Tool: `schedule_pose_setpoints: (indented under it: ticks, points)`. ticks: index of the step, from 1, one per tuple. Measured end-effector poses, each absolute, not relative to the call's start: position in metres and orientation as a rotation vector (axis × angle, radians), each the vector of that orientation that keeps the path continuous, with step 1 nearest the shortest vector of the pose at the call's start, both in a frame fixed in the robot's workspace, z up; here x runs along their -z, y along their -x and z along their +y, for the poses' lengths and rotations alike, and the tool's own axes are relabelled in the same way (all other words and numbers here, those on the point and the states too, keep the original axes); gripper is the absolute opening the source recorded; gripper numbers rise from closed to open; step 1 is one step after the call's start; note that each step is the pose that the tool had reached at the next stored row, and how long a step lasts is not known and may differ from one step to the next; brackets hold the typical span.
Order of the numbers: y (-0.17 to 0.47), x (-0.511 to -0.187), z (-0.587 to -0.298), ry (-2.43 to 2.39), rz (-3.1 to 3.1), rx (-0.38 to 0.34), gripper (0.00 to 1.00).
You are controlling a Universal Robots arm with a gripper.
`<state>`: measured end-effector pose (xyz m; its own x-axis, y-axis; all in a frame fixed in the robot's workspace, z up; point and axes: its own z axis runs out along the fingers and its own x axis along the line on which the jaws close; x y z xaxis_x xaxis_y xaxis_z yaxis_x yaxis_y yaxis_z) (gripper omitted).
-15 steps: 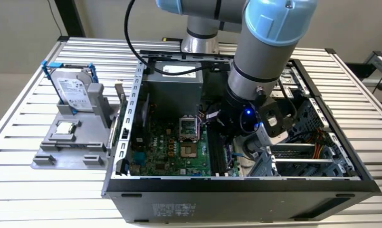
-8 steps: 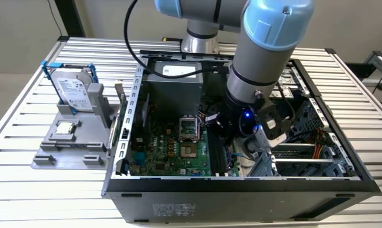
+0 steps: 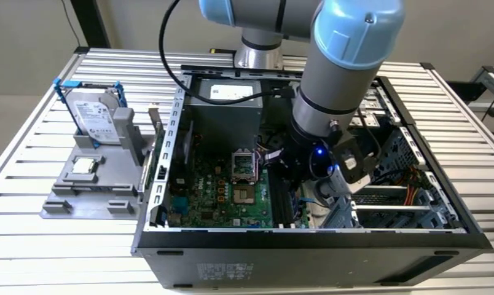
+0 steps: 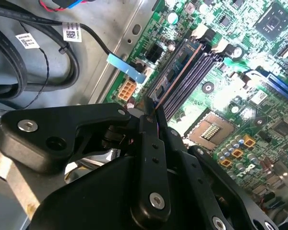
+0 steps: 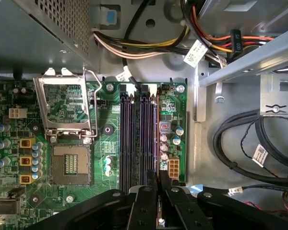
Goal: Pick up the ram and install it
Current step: 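Insert the ram into the slot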
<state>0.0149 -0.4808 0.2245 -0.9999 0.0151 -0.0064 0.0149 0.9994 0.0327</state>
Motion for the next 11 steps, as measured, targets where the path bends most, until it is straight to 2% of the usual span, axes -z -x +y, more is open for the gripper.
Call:
schedule_pose_setpoints:
  ticks: [11]
  points:
    - [-0.0148,-0.219,-0.4807,-0.023,3.135,-0.051,0.0]
